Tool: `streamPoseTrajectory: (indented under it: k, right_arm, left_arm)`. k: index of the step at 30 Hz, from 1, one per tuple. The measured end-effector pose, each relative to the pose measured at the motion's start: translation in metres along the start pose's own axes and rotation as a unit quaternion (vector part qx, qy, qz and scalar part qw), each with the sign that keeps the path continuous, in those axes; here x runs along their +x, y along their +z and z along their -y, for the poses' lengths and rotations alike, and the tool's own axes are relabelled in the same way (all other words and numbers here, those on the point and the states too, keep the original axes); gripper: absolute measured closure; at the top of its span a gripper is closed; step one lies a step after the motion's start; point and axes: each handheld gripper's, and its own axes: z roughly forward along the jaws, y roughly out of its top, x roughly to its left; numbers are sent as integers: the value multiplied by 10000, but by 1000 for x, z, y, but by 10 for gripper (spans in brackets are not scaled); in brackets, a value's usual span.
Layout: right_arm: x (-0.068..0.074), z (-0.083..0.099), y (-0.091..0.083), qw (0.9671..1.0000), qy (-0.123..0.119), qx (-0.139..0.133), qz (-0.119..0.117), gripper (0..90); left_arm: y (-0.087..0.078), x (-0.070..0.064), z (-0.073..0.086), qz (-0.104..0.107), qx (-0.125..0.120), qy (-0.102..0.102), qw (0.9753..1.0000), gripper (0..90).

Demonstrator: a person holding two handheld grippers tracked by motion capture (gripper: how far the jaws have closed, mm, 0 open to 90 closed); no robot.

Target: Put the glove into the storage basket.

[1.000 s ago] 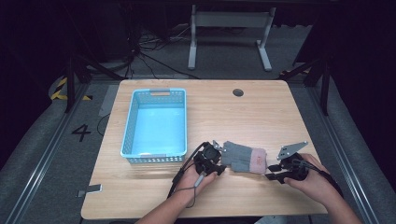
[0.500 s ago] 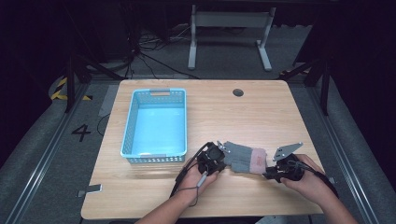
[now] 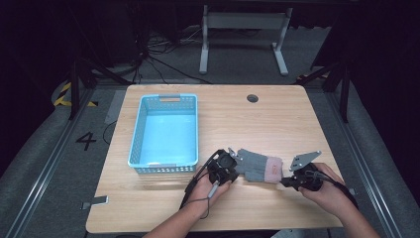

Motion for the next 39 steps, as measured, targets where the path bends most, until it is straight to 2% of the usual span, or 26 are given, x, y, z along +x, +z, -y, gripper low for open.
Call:
streamPoseTrajectory:
  k: [3, 6, 8, 11, 15, 20, 23, 26, 29, 34, 36, 39]
  right_arm:
    - [-1, 0, 0, 10000, 5, -9, -1, 892]
    - [-1, 0, 0, 10000, -5, -5, -9, 892]
    - [-1, 0, 0, 10000, -27, -4, -16, 892]
    - [0, -1, 0, 10000, -44, -21, 9, 892]
    - [0, -2, -2, 9999, -65, -70, 76, 895]
    - [3, -4, -9, 9988, -211, -190, 409, 900]
    - [2, -5, -13, 9974, -293, -234, 610, 900]
    - [-1, -5, -15, 9958, -275, -262, 830, 900]
    - [-7, -3, -11, 9957, -276, -183, 866, 900]
    - [-12, 2, -3, 9968, -146, -131, 769, 895]
    - [-13, 4, 2, 9981, -29, -20, 613, 860]
    - [-14, 5, -3, 9984, 77, -177, 530, 808]
  left_arm:
    - [3, 3, 0, -30, 29, -62, 10000, 690]
    - [5, 5, -4, -57, 74, -67, 9999, 683]
    - [6, 5, -6, 32, 83, -62, 9999, 734]
    - [6, 2, -9, -20, 139, 57, 9999, 853]
    - [3, -1, -10, -62, 171, 171, 9997, 882]
    - [-2, -5, -11, -194, 43, 274, 9994, 887]
    - [-4, -9, -12, -223, -16, 339, 9992, 887]
    - [-3, -10, -13, -187, 4, 373, 9991, 887]
    - [1, -10, -14, -112, 65, 360, 9993, 886]
    - [7, -8, -13, 7, 191, 317, 9993, 875]
    - [5, -7, -12, 57, 122, 251, 9996, 816]
    - [1, -6, -11, 182, -13, 145, 9997, 696]
